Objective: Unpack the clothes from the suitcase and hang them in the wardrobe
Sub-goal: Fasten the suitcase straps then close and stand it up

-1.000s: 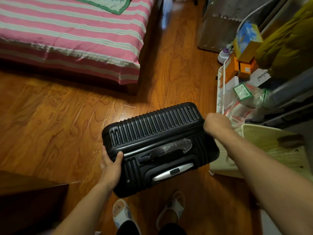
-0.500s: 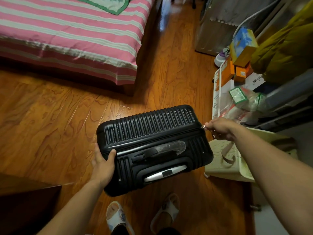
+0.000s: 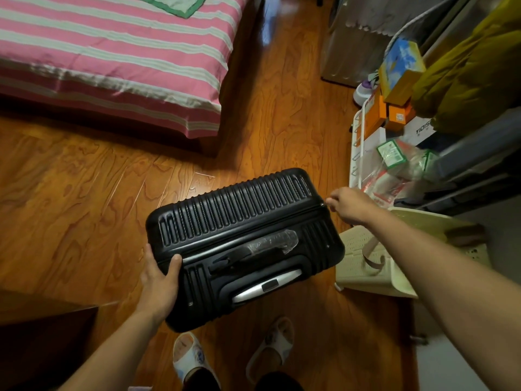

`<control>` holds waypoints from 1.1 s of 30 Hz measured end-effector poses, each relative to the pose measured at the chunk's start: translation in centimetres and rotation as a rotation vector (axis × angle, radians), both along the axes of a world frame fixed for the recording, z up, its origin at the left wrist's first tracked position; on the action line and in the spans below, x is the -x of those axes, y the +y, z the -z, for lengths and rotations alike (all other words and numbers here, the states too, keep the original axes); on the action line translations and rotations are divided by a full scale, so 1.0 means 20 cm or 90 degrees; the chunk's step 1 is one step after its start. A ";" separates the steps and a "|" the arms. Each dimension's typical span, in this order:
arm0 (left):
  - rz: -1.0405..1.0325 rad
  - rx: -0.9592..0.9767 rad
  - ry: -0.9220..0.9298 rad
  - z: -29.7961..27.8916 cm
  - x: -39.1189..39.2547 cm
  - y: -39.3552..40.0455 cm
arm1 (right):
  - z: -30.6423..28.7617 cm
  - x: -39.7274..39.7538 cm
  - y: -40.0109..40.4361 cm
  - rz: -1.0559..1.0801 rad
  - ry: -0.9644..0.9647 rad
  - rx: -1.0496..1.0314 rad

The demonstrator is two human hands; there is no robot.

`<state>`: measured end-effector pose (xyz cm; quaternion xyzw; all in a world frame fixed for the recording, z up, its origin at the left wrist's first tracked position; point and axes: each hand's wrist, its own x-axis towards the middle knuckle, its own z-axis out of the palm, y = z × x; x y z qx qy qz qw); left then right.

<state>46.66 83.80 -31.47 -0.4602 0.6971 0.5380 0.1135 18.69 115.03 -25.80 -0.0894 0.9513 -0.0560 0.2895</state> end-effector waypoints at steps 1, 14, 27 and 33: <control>0.018 0.021 0.005 -0.01 -0.01 0.01 | -0.01 0.01 0.02 0.032 0.007 0.028; 0.043 0.119 -0.031 -0.05 0.18 -0.02 | 0.10 0.08 0.03 0.474 -0.065 0.235; -0.095 -0.091 -0.031 -0.01 0.13 0.12 | -0.04 -0.40 -0.50 0.094 0.003 0.079; -0.248 -0.359 0.100 -0.09 0.16 0.18 | -0.06 -0.72 -0.94 0.031 -0.011 0.100</control>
